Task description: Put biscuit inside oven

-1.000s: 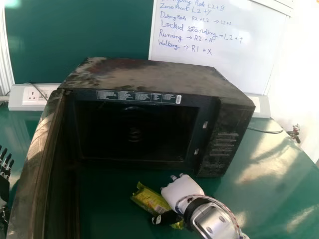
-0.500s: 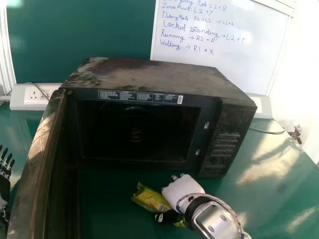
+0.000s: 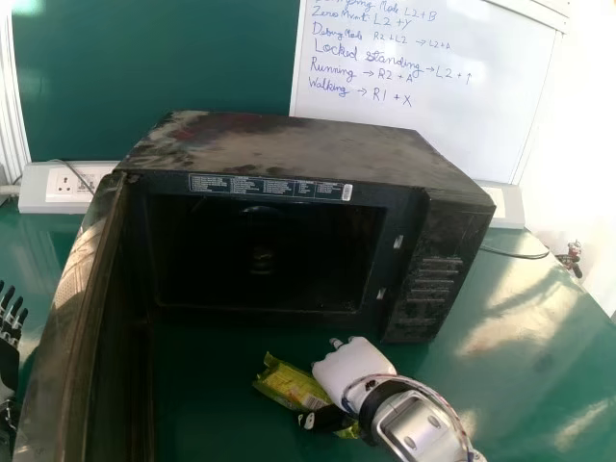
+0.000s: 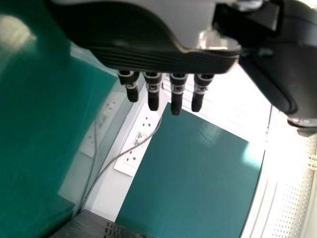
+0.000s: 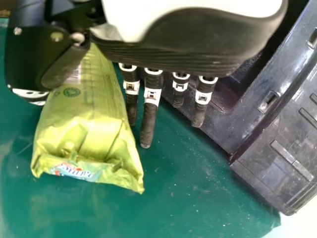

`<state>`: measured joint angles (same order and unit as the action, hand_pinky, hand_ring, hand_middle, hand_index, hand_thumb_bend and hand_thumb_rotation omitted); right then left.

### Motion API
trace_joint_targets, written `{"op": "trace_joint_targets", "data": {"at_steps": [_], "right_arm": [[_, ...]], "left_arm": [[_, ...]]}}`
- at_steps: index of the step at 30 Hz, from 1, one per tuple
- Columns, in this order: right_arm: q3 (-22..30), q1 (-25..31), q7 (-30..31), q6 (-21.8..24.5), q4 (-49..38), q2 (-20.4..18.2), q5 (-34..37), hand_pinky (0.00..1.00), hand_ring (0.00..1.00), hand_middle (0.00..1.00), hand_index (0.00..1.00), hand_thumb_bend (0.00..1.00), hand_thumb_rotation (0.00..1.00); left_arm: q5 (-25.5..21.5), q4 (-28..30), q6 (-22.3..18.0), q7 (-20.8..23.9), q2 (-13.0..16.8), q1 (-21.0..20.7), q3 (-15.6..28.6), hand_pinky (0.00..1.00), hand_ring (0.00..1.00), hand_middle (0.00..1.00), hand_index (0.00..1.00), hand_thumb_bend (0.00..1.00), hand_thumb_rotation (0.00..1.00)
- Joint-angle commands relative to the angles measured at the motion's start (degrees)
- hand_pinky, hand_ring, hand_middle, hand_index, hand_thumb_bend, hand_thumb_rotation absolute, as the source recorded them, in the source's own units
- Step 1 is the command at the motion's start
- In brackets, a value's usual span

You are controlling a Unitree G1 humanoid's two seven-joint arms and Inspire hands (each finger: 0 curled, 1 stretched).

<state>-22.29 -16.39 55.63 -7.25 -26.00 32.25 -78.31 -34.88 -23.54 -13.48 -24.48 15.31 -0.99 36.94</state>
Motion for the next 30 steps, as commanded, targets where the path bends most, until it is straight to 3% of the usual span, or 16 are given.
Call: {"op": "trace_joint_targets", "data": {"at_steps": [1,16,30], "right_arm": [[0.13,2.19,-0.41,0.16,0.86,-0.10,1.41,0.86,0.68,0.62,0.77,0.81,0.07],[3.97,5.62,-11.27,0.93,-1.76,0.24,3.96,0.80,0.66,0.60,0.70,0.76,0.08],[4.92,6.50,-13.94,0.92,-2.01,0.16,4.34,0.79,0.65,0.58,0.68,0.78,0.08]], "left_arm": [[0.03,-2.52,0.04,-0.01,-2.35,1.06,-0.67,1.00,0.93,0.95,1.00,0.20,0.00],[0.01,-2.52,0.07,-0.09,-2.41,1.02,-0.75,1.00,0.93,0.95,1.00,0.20,0.00],[-0.06,-2.75,-0.10,-0.42,-2.29,1.08,-0.63,1.00,0.92,0.95,0.99,0.20,0.00]]}}
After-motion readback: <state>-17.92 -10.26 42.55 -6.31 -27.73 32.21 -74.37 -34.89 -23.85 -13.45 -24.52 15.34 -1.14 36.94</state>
